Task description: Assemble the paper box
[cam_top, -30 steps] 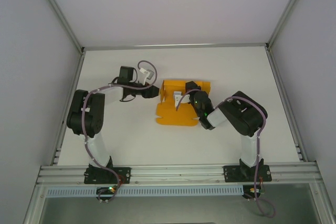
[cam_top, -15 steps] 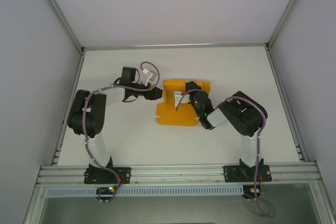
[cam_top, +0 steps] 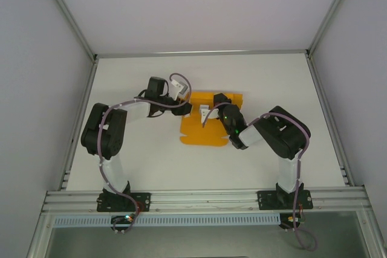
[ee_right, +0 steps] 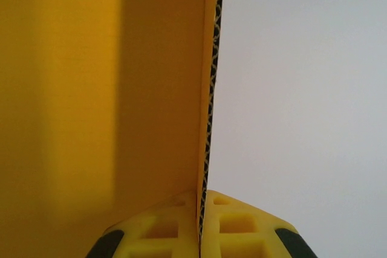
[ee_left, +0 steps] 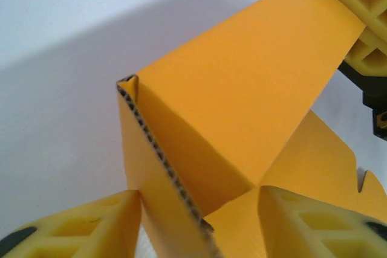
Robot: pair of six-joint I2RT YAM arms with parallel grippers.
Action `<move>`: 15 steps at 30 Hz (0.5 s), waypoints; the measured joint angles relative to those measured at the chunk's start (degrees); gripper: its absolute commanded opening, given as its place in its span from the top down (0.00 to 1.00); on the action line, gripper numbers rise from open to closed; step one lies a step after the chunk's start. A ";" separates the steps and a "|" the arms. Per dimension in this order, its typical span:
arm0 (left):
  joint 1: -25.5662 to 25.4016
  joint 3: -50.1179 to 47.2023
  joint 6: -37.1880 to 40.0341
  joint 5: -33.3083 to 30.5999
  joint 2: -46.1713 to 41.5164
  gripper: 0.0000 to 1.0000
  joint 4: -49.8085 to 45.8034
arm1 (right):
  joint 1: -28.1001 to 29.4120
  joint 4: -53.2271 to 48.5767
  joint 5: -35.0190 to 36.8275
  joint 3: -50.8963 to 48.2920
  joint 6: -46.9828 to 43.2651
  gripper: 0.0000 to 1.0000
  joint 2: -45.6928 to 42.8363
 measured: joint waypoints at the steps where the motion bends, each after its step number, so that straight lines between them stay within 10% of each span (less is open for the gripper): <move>1: 0.00 -0.92 -0.13 -0.81 -0.31 0.54 0.74 | 0.02 0.02 0.00 0.00 0.02 1.00 0.00; 9: -1.64 -8.98 -0.74 -9.33 -6.56 0.41 3.26 | 0.28 0.17 -0.02 -0.22 -0.02 1.00 -0.94; 15: -1.84 -9.84 -0.11 -11.56 -8.57 0.49 3.15 | 0.37 -2.99 -0.04 -0.22 0.09 1.00 -3.76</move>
